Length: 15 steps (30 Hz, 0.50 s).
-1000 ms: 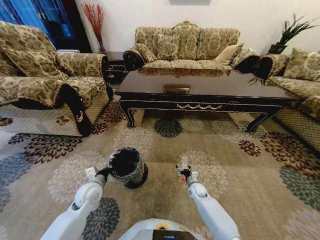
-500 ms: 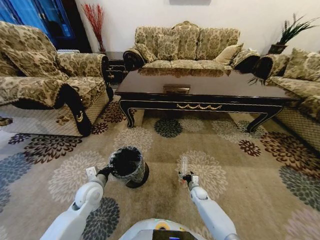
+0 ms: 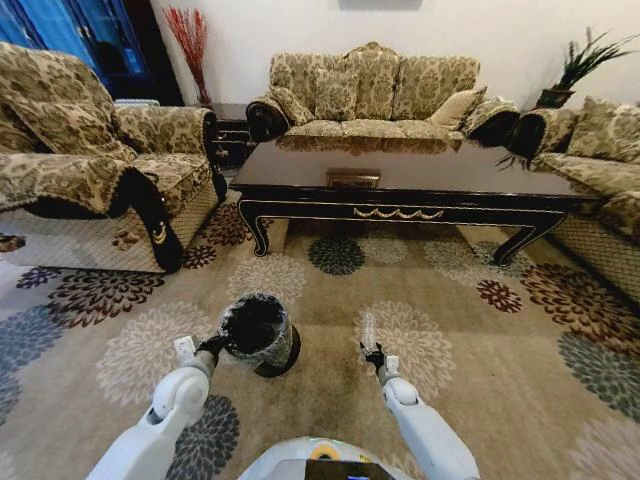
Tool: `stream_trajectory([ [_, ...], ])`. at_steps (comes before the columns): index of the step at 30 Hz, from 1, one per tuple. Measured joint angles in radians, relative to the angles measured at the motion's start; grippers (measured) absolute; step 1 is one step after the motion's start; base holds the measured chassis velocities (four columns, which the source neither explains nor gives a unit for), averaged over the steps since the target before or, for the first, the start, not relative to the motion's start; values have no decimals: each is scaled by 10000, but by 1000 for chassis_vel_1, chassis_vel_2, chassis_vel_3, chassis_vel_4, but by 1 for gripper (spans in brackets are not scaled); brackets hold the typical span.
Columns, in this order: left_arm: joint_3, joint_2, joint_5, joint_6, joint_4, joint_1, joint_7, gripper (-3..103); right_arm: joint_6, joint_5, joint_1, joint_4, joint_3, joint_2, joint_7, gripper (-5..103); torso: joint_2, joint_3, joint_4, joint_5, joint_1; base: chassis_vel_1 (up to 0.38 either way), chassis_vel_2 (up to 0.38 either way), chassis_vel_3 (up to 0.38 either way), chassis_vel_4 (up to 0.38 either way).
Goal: Move to the front of the table and pick up the trash from the floor, then place it into the trash bin.
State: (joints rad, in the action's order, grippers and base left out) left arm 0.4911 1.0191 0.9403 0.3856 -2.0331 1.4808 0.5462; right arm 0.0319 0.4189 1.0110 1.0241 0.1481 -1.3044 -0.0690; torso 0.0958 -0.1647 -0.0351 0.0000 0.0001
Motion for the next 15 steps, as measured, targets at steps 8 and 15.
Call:
stream_trajectory([
  [8,-341,-12,-77,-1,-55,-96,57,3,20,10,394,528,274,164,14,37,0,0,-2,2,0,0,0,0,0],
  [15,-1430,-47,-298,-16,16,-774,463,3,206,300,1299,2013,1091,929,70,24,0,0,1,3,0,0,0,0,0],
])
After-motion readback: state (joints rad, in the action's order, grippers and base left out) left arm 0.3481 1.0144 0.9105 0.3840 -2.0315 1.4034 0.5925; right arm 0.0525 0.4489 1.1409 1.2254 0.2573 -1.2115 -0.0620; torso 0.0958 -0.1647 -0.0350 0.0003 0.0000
